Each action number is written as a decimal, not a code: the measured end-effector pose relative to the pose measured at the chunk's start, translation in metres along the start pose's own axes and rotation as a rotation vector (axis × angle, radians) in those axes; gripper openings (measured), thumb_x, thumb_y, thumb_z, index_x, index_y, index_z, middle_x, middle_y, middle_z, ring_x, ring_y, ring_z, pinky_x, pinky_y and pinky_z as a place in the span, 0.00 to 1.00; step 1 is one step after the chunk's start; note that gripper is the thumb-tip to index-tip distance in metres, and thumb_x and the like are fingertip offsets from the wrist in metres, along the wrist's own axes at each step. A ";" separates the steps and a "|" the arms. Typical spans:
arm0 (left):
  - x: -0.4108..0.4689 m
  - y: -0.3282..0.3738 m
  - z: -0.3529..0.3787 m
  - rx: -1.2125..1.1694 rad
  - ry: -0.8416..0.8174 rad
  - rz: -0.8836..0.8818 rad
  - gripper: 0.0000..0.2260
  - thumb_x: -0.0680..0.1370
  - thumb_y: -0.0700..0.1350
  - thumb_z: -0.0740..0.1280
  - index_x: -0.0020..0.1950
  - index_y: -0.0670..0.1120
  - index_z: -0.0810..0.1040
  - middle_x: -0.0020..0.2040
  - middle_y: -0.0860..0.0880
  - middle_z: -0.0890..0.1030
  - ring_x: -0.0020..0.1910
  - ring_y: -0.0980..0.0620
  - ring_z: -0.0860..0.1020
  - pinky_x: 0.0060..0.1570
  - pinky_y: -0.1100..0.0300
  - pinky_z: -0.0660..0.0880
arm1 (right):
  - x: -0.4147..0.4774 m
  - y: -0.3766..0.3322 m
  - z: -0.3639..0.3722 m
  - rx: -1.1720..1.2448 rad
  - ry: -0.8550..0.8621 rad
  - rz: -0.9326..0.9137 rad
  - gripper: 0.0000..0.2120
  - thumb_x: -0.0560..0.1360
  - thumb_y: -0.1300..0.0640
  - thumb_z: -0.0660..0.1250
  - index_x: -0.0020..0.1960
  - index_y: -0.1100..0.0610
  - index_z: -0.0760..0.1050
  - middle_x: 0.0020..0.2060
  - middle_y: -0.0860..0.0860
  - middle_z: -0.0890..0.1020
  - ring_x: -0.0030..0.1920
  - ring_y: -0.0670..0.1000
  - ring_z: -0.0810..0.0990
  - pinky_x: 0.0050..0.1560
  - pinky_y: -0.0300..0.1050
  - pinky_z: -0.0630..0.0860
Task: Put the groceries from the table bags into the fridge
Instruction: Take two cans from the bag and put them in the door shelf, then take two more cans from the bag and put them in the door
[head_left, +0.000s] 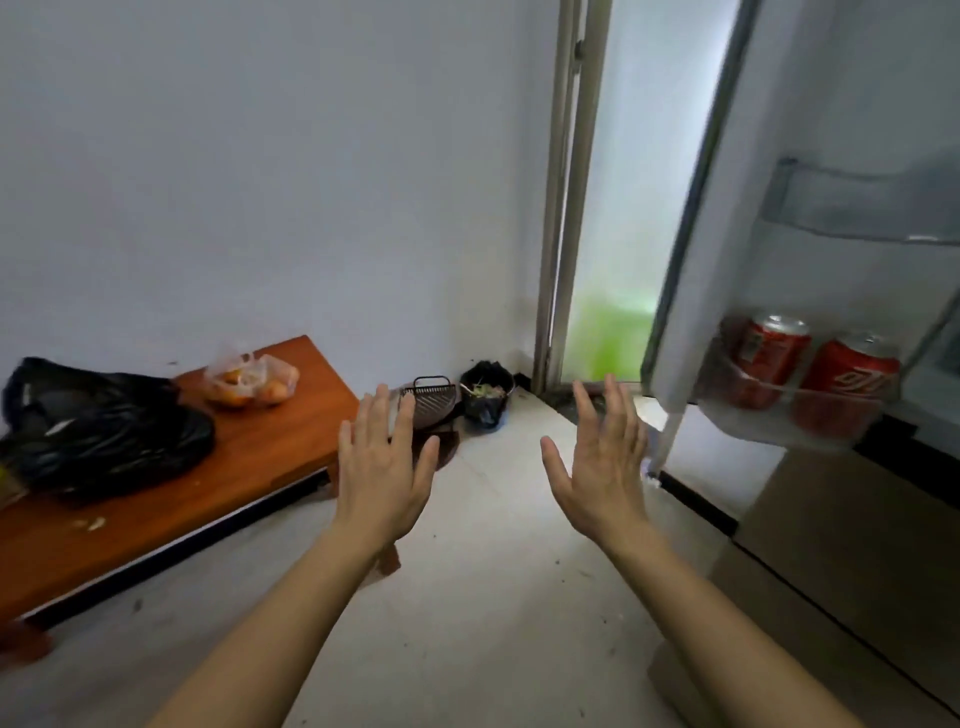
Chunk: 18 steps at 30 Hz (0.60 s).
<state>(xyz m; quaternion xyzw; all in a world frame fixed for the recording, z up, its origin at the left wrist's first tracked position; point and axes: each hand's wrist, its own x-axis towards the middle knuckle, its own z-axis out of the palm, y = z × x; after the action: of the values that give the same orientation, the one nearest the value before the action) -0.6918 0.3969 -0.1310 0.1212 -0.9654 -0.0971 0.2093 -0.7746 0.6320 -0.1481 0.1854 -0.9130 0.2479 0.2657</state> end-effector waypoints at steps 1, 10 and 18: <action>-0.004 -0.031 -0.009 0.007 0.002 -0.027 0.30 0.80 0.61 0.48 0.78 0.46 0.63 0.79 0.40 0.58 0.78 0.39 0.56 0.73 0.38 0.55 | 0.004 -0.026 0.019 0.000 -0.022 -0.025 0.34 0.77 0.44 0.62 0.78 0.55 0.57 0.78 0.60 0.54 0.79 0.60 0.50 0.76 0.57 0.47; -0.056 -0.328 -0.069 0.168 -0.110 -0.348 0.32 0.81 0.63 0.44 0.81 0.48 0.50 0.81 0.44 0.44 0.80 0.44 0.43 0.77 0.41 0.48 | 0.002 -0.276 0.191 0.049 -0.352 -0.217 0.33 0.78 0.42 0.62 0.79 0.53 0.56 0.78 0.59 0.57 0.77 0.61 0.56 0.75 0.60 0.59; -0.067 -0.488 -0.079 0.121 -0.122 -0.606 0.32 0.82 0.63 0.46 0.81 0.49 0.46 0.81 0.45 0.42 0.80 0.46 0.42 0.77 0.44 0.47 | 0.015 -0.407 0.303 0.132 -0.595 -0.349 0.30 0.77 0.48 0.64 0.76 0.55 0.63 0.73 0.57 0.68 0.72 0.59 0.66 0.69 0.56 0.69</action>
<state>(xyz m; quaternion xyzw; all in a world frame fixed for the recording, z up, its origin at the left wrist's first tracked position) -0.5041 -0.0604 -0.2021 0.4095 -0.9002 -0.1045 0.1050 -0.7145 0.1325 -0.2179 0.4195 -0.8871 0.1923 0.0136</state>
